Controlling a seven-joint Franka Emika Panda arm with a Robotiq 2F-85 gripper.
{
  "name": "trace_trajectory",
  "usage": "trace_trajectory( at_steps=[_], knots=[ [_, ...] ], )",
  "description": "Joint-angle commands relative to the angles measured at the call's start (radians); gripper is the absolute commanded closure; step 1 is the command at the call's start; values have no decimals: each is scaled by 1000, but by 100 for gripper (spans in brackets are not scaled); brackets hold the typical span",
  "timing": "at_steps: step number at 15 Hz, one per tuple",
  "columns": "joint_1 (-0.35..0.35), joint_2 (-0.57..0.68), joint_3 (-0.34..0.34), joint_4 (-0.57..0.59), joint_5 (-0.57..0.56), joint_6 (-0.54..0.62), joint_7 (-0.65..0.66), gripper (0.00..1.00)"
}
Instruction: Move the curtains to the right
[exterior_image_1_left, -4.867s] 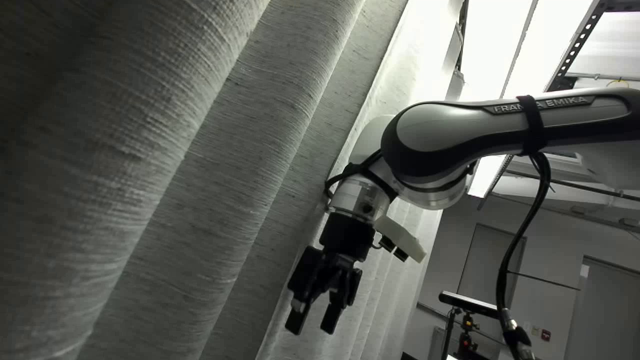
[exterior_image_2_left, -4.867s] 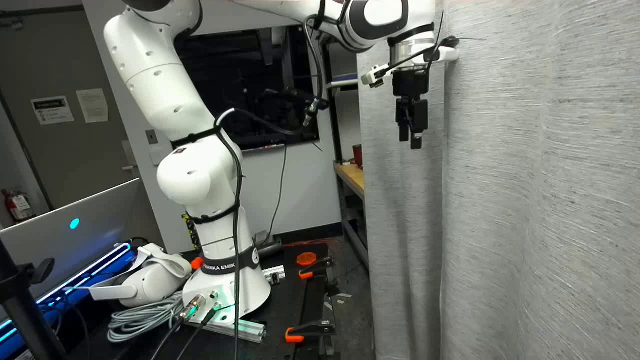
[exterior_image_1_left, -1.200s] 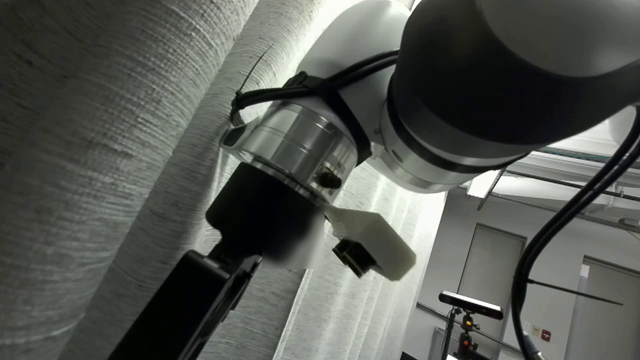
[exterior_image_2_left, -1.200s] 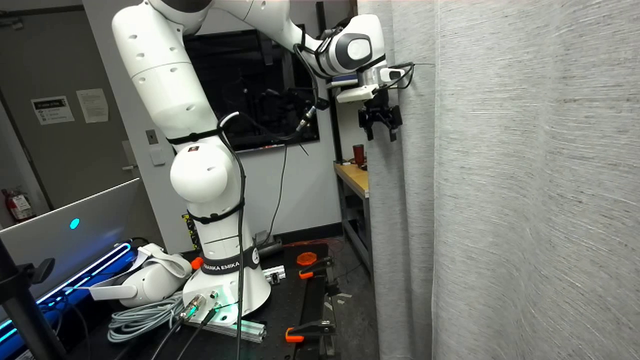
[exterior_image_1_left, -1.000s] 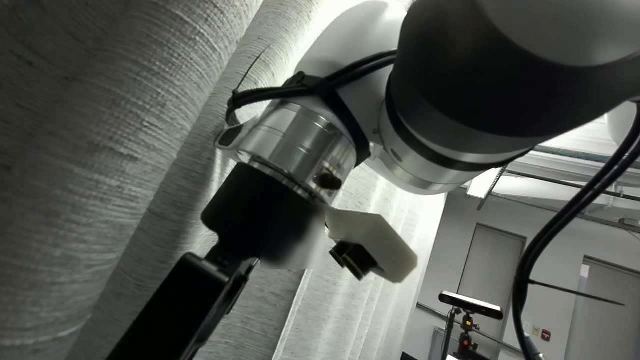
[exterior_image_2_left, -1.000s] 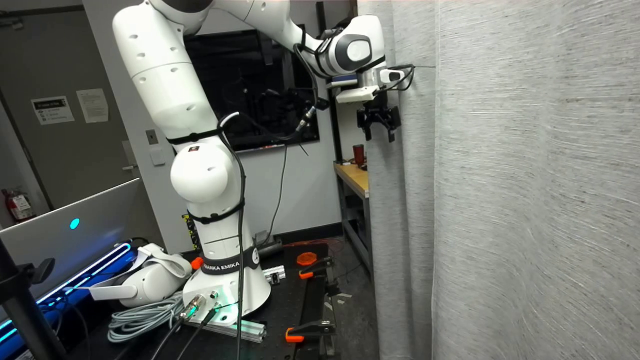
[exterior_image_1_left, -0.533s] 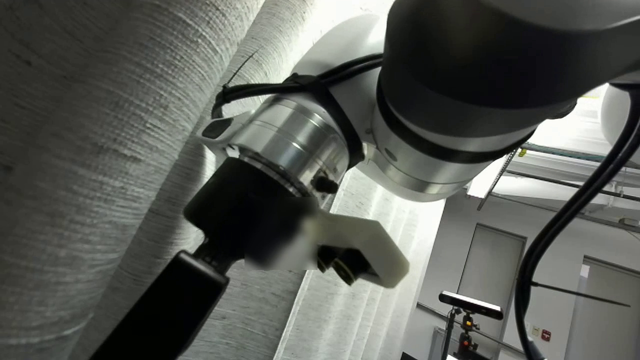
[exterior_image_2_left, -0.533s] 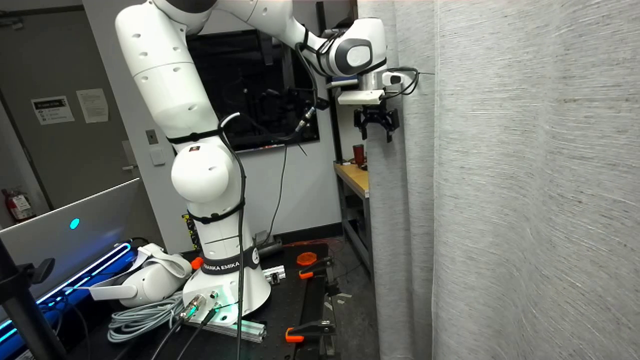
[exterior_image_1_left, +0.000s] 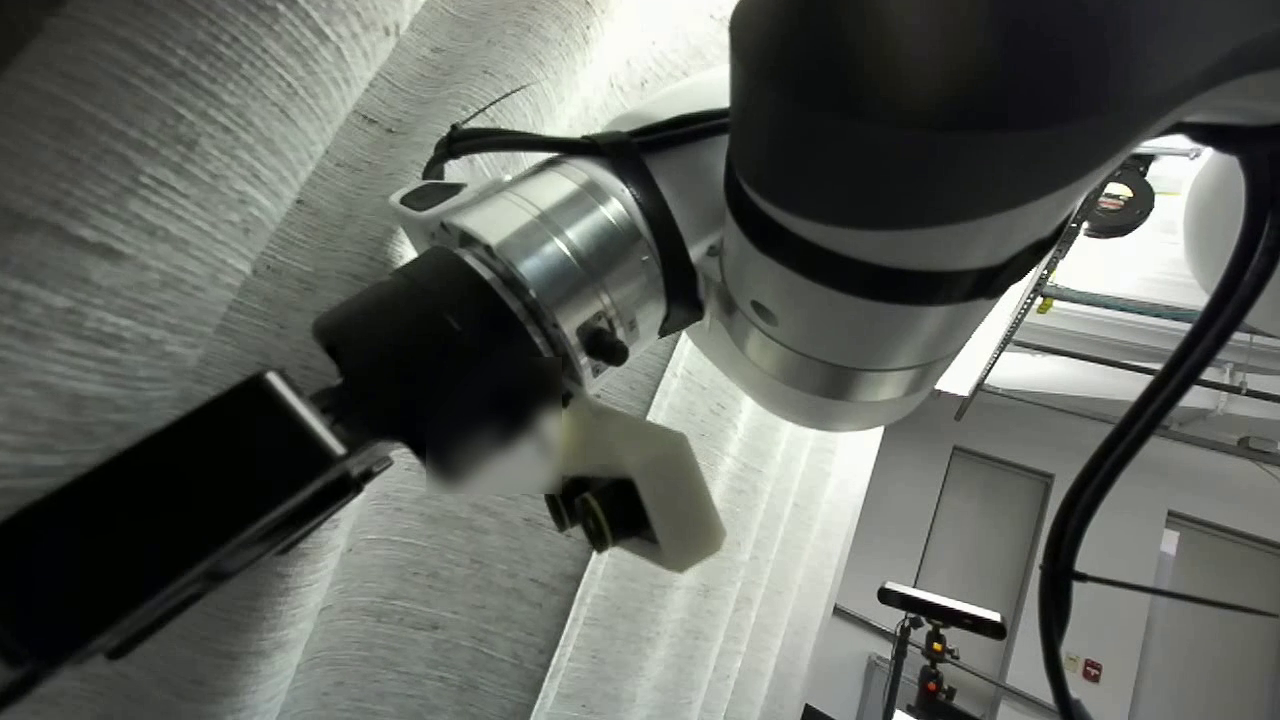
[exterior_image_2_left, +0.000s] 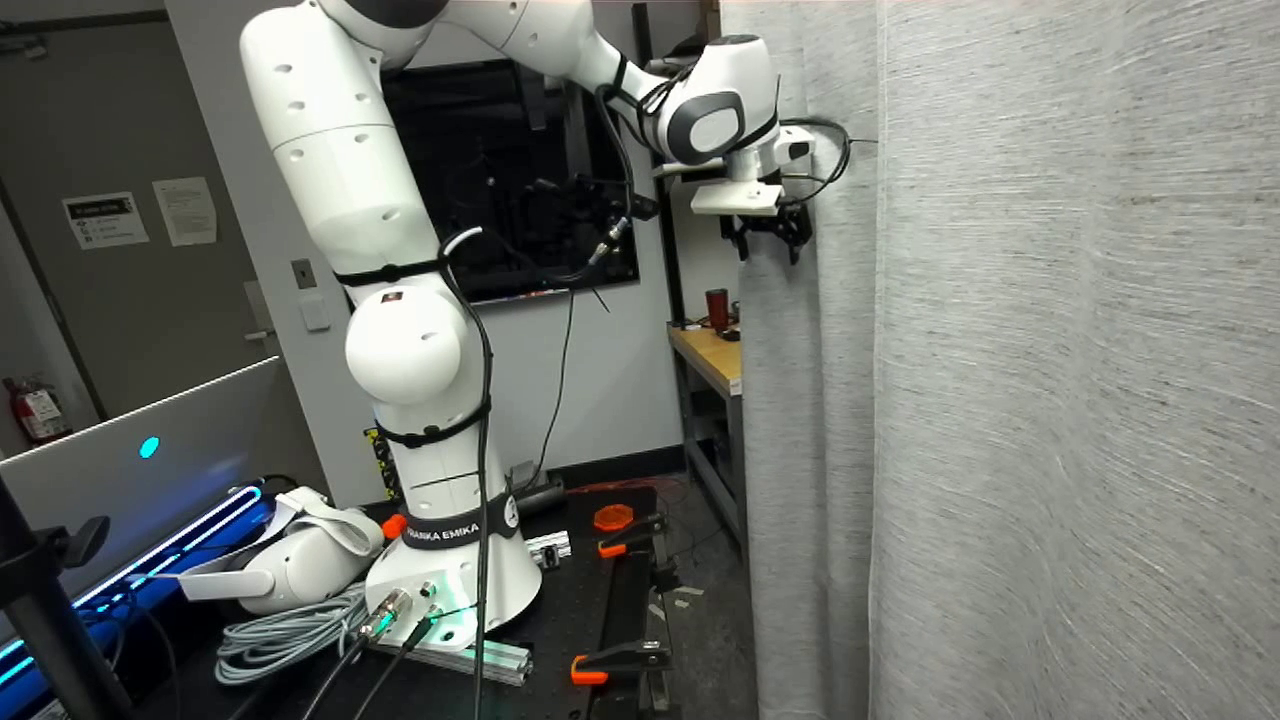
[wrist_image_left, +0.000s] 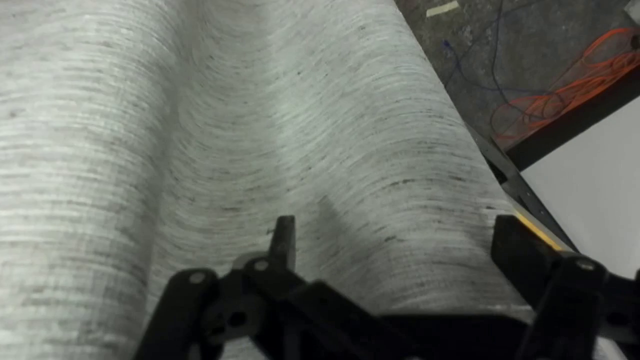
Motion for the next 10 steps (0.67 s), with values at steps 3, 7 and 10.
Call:
trace_trajectory(
  at_steps=[3,7,10],
  knots=[
    [34,18,-11,2,209,48,-137,0],
    [29,20,-9,8,267,0,-190,0],
    [28,24,-10,15,321,-47,-245,0]
  ],
)
